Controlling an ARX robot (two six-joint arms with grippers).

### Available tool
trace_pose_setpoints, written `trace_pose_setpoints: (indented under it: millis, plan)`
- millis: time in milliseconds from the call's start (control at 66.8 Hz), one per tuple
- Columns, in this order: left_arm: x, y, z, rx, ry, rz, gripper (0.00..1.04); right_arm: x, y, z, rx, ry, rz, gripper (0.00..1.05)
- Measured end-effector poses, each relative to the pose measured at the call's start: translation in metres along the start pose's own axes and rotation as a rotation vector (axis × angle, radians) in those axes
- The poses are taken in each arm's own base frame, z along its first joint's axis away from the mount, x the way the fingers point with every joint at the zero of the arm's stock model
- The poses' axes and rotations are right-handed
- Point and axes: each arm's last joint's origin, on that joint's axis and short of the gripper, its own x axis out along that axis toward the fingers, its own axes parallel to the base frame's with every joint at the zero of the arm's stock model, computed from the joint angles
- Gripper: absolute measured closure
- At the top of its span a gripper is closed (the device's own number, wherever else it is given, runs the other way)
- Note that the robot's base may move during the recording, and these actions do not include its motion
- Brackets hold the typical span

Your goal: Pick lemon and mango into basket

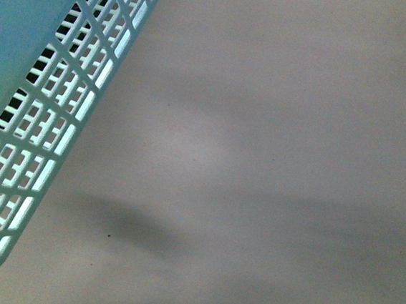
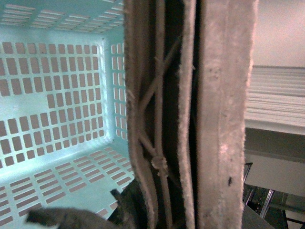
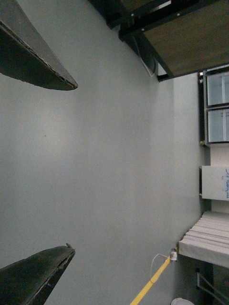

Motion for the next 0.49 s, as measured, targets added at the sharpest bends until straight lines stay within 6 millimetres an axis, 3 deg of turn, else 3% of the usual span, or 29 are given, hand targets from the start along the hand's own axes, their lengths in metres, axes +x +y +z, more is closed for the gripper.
trace_pose_setpoints:
  millis: [494]
  plan:
    - [0.0, 0.0, 0.0001, 0.0, -0.001, 0.0, 0.9, 0.0, 0.0, 0.0, 0.0, 0.0, 0.0, 0.09]
